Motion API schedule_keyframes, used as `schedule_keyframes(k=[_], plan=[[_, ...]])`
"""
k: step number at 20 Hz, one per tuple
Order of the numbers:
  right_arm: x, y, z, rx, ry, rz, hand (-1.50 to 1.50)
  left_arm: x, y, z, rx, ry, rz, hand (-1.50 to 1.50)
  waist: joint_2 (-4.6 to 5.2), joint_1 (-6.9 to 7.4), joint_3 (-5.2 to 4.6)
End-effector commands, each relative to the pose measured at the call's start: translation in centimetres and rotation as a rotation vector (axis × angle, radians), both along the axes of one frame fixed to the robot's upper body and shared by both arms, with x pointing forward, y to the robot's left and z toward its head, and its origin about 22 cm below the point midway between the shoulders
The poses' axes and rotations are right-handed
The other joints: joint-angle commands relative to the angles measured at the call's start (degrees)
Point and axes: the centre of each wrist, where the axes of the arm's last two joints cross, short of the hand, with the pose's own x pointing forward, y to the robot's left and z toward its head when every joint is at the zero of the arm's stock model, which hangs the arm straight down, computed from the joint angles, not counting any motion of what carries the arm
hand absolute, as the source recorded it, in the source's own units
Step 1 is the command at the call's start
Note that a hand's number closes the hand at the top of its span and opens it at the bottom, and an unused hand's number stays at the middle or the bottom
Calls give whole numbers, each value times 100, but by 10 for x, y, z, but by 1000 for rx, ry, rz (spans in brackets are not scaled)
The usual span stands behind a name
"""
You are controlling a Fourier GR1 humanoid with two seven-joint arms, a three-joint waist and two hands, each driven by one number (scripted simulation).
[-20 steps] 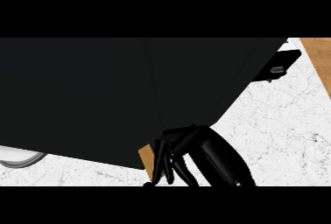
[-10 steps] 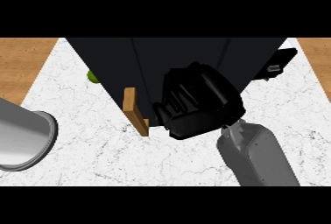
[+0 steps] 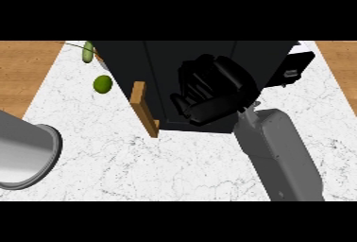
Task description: Pick up the bottled water, place it into the cabinet and close the cabinet
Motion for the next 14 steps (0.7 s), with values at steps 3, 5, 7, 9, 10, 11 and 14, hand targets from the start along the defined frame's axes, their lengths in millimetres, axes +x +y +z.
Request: schedule_keyframes(k=[3,5,7,9,10,11,14], plan=[[38,15,20,-22,24,-35,150,-2,16,5,2,-2,-19,-150,159,165,-58],[37,9,2,-23,24,-42,150,-3,10,-1,-9,9,-33,-150,159,137,-57],[40,10,3,3,45,-9,150,-2,17,-6,-11,7,-34,-150,167,162,-58],[35,25,17,9,60,54,150,-2,14,-10,-11,16,-48,-150,155,163,-61],[34,33,13,3,52,35,150,4,8,2,-8,10,-46,-150,187,224,-55],[37,25,8,14,43,48,150,0,18,1,-15,7,-55,-150,178,207,-56],[38,31,18,21,51,43,150,2,12,-3,-13,3,-61,-150,178,268,-60]])
